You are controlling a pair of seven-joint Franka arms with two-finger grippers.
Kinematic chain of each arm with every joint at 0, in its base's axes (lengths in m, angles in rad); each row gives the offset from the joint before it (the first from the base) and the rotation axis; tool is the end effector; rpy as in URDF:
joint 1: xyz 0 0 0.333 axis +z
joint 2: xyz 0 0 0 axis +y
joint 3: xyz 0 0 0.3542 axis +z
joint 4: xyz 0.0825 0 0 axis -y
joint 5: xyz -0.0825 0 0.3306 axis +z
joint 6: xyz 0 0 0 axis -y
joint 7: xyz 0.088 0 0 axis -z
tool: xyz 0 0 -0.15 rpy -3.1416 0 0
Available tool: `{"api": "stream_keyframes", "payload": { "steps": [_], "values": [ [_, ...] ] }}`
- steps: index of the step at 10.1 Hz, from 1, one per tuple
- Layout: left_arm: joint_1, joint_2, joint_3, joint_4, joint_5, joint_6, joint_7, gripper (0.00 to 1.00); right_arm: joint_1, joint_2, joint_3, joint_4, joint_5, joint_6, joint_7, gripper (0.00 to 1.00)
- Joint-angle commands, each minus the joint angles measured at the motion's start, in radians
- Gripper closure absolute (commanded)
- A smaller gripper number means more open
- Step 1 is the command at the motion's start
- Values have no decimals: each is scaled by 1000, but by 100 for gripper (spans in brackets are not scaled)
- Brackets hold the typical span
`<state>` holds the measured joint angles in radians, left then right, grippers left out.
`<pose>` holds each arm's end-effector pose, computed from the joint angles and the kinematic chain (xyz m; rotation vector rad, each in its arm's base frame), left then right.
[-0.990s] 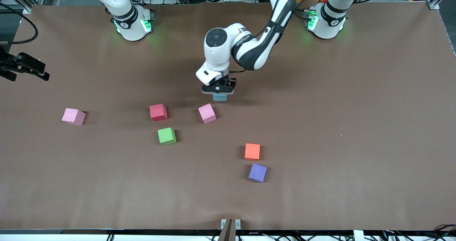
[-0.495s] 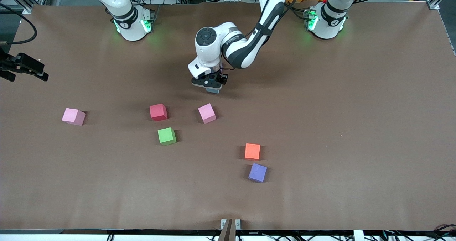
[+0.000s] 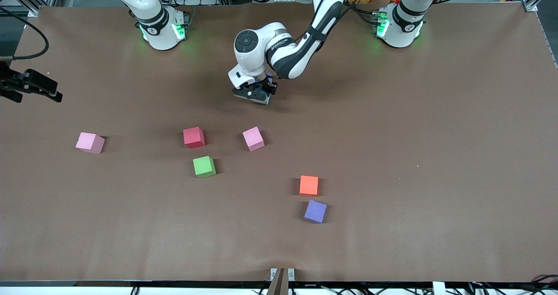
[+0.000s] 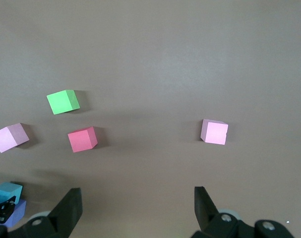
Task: Arrange blocks into number 1
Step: 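Open the left gripper while the right gripper reaches the pink block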
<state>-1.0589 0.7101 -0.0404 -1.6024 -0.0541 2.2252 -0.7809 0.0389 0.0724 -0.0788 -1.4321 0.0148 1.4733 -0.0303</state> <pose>0.3035 -0.5947 0.2287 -3.0778 0.4259 0.1654 0.5153 -0.0164 0.6320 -3.1311 0.0129 0.0480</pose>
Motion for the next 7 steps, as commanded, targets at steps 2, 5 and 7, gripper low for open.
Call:
{"api": "stream_keyframes", "payload": {
  "steps": [2,5,7],
  "values": [
    [13,-3,-15,-30,-13,-13,-38,100,9,6,-6,-4,13,12,10,0],
    [14,-4,-13,-18,-84,-13,-93,100,10,24,-4,-13,14,30,10,0],
    [14,-4,-13,-17,-85,-12,-136,100,30,56,-4,-13,22,44,10,0]
  ]
}}
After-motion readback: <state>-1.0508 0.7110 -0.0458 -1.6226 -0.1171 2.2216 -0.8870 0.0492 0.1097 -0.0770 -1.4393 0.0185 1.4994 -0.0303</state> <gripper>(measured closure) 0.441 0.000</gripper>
